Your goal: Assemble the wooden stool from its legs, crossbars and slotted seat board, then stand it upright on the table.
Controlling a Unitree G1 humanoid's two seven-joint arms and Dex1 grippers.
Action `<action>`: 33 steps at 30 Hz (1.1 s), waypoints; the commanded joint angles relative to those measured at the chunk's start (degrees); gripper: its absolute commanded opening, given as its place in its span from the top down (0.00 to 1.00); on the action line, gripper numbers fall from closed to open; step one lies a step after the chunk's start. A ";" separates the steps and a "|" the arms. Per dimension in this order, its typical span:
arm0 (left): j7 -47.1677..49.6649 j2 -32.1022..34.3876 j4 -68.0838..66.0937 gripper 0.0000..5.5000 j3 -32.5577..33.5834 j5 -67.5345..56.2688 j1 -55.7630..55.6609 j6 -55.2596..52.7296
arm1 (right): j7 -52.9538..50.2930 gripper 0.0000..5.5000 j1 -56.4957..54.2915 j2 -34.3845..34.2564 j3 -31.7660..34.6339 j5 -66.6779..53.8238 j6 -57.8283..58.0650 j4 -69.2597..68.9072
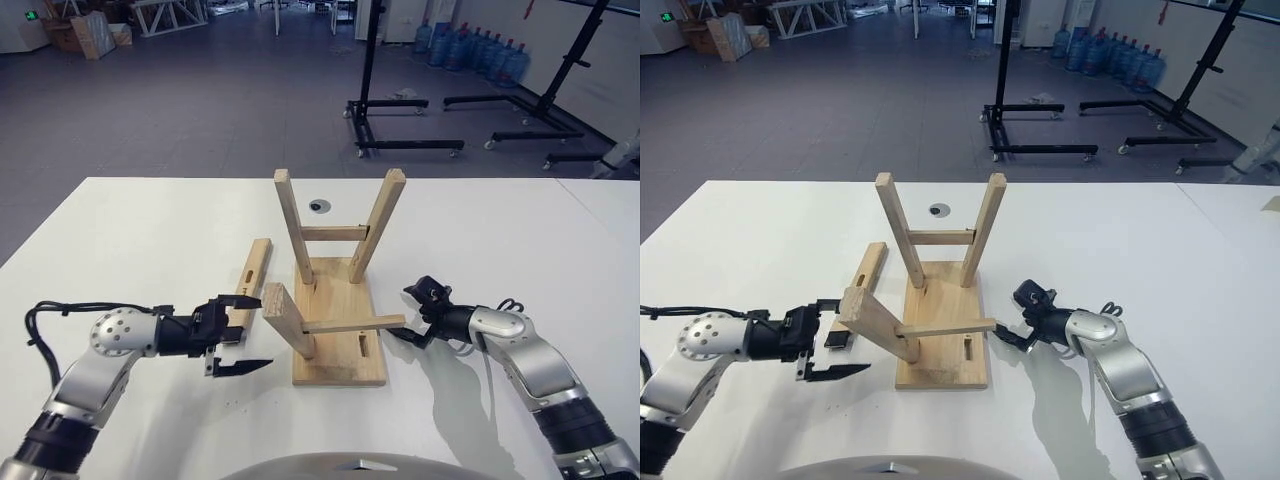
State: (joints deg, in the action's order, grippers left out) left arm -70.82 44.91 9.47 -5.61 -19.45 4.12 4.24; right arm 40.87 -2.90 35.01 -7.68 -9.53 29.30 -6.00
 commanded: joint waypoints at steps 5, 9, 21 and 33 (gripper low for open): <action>19.41 2.55 8.05 0.02 12.37 -5.37 -6.71 -28.44 | -3.90 0.08 4.44 0.17 6.38 -0.46 0.00 -2.55; 36.25 -3.96 14.65 0.02 11.38 -7.05 -12.13 -50.94 | -5.70 0.08 5.36 -0.71 8.09 -0.51 0.35 -3.40; 64.86 -26.26 20.94 0.02 11.36 -0.13 -14.55 -87.86 | -7.91 0.08 5.06 -5.15 4.88 0.42 0.14 -3.68; 66.59 -28.77 18.67 0.02 6.39 3.52 -10.05 -86.25 | -7.45 0.08 4.55 -4.75 4.01 0.45 -0.01 -3.26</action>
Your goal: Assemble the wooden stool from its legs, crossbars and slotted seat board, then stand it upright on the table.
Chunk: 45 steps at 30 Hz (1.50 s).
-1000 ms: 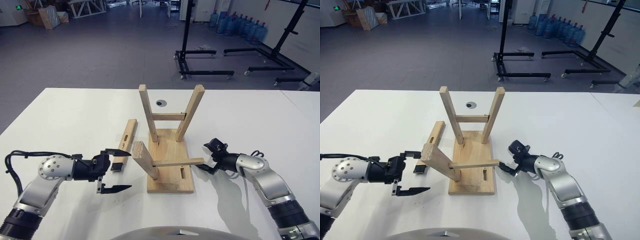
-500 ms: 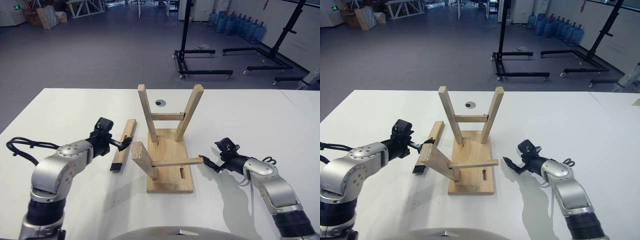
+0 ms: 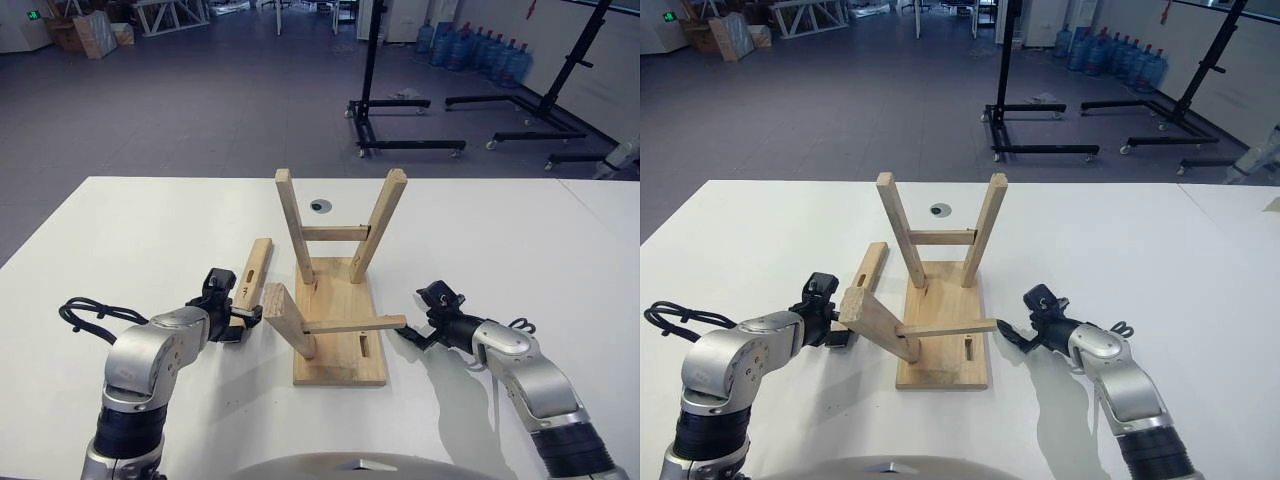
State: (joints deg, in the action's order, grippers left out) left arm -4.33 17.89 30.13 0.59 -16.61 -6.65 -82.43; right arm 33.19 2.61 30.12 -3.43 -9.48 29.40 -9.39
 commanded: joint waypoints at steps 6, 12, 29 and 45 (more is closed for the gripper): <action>0.38 -5.28 -4.40 0.17 0.74 1.61 0.13 1.55 | 0.34 0.08 -1.45 0.26 -0.37 0.36 0.24 0.26; 0.67 -4.74 -5.41 0.32 -1.33 3.51 -0.01 2.15 | 0.15 0.08 -1.65 0.16 -0.72 0.33 0.46 0.19; 0.22 -5.60 -7.97 0.63 2.00 5.20 -2.47 3.64 | 0.04 0.08 -1.64 -0.01 -0.59 -0.05 0.52 0.56; -31.35 14.28 -19.92 0.63 23.96 -21.12 -37.26 36.76 | 2.34 0.08 -29.28 8.61 36.03 -30.68 10.31 13.80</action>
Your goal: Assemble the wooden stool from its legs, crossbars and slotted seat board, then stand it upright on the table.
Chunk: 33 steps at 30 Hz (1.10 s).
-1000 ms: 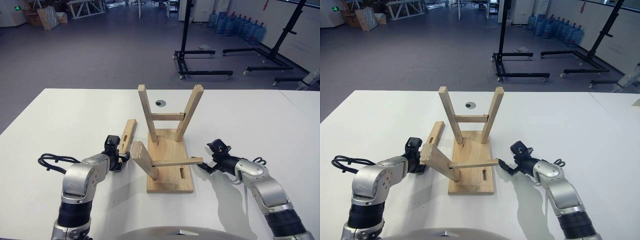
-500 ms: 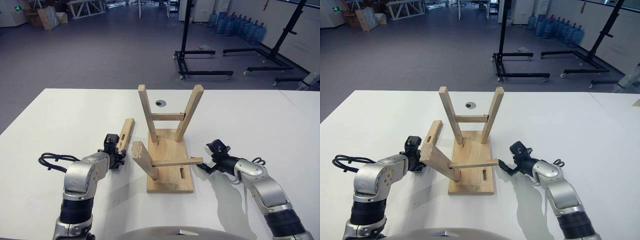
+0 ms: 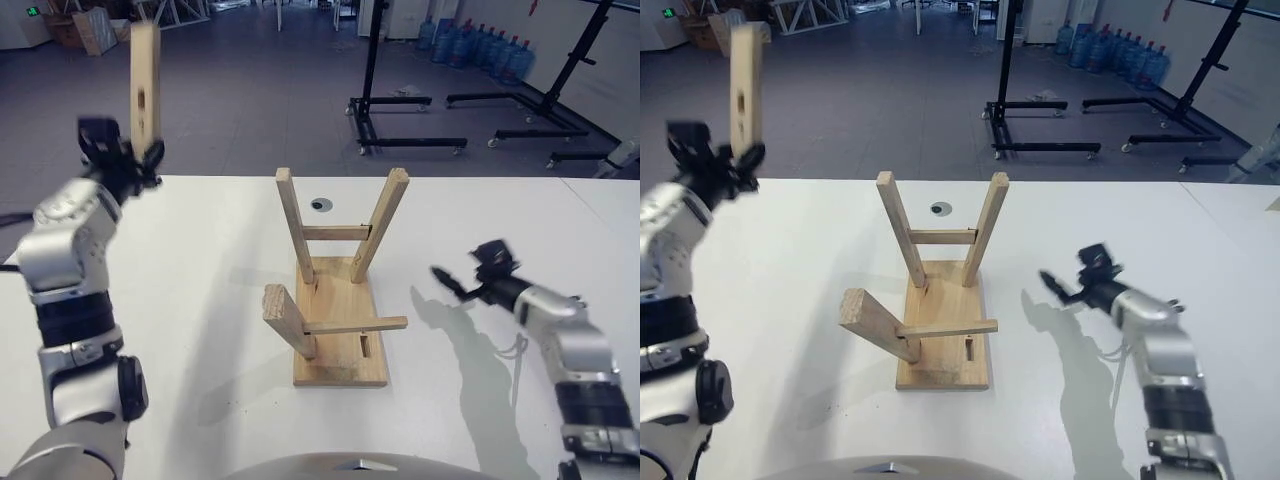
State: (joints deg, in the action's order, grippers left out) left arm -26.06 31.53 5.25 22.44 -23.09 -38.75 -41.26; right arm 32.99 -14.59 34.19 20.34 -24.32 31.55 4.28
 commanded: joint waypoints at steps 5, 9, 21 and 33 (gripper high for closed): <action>-11.59 -4.40 2.10 0.63 6.32 -44.79 -14.59 -16.11 | 5.32 0.08 -34.82 8.98 14.26 -38.73 24.15 1.55; -10.50 -8.24 1.29 0.63 3.01 -57.20 -15.39 -19.65 | 4.20 0.08 -39.89 3.11 5.90 -47.61 30.52 -6.19; -13.47 -6.48 4.64 0.63 -7.24 -54.51 -6.54 -19.24 | -20.47 0.08 -38.73 -5.16 0.74 -71.11 29.06 -12.13; -15.77 -7.01 6.03 0.63 -11.23 -52.81 -4.12 -18.31 | -32.94 0.08 -34.09 -6.15 -4.72 -80.39 22.84 -14.89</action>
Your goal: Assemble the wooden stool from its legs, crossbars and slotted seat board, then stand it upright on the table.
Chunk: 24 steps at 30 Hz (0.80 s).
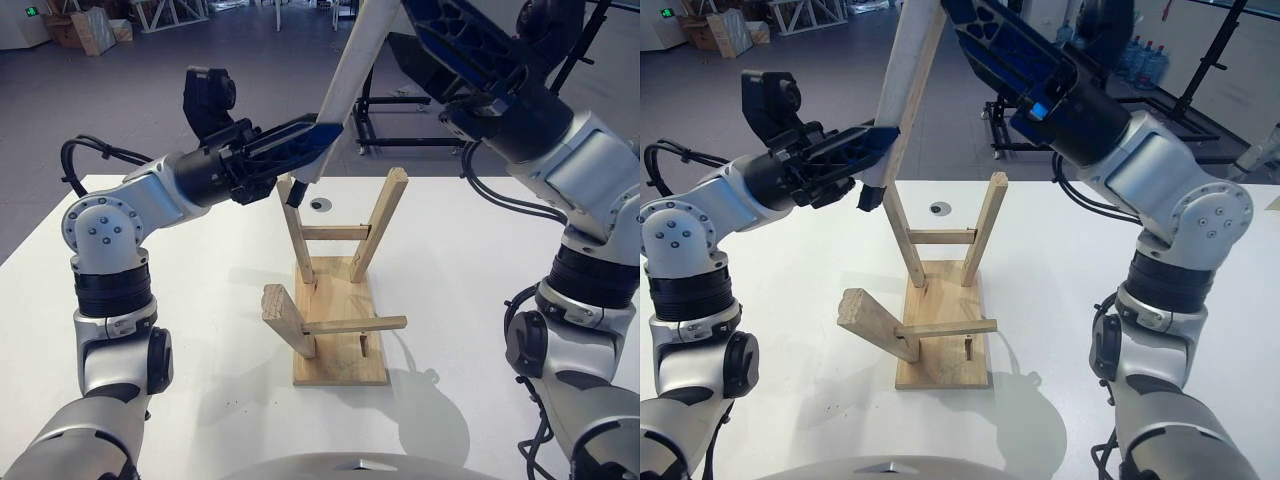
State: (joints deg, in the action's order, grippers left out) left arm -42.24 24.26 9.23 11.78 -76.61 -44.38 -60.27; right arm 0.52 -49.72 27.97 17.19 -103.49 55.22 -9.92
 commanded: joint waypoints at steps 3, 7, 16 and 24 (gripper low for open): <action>0.33 0.22 2.27 0.63 -0.62 1.05 2.04 1.15 | -0.81 0.08 2.57 1.00 -1.76 -3.10 -1.71 -1.78; -0.54 0.10 1.40 0.63 -1.32 1.99 1.66 1.54 | -1.67 0.08 3.52 1.60 -2.24 -6.03 -2.92 -3.39; 1.11 0.71 4.63 0.63 -1.27 1.03 4.69 0.99 | 1.41 0.08 1.51 1.10 -4.58 -6.38 -4.55 -2.25; 1.08 1.42 6.47 0.63 -2.95 0.87 7.27 0.51 | 0.45 0.08 -0.72 -0.56 -5.08 -7.80 -7.74 -1.80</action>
State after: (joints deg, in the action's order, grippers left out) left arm -41.12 24.96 15.06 9.36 -75.72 -37.64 -59.35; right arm 1.49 -49.12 28.03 12.81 -110.59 48.25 -11.67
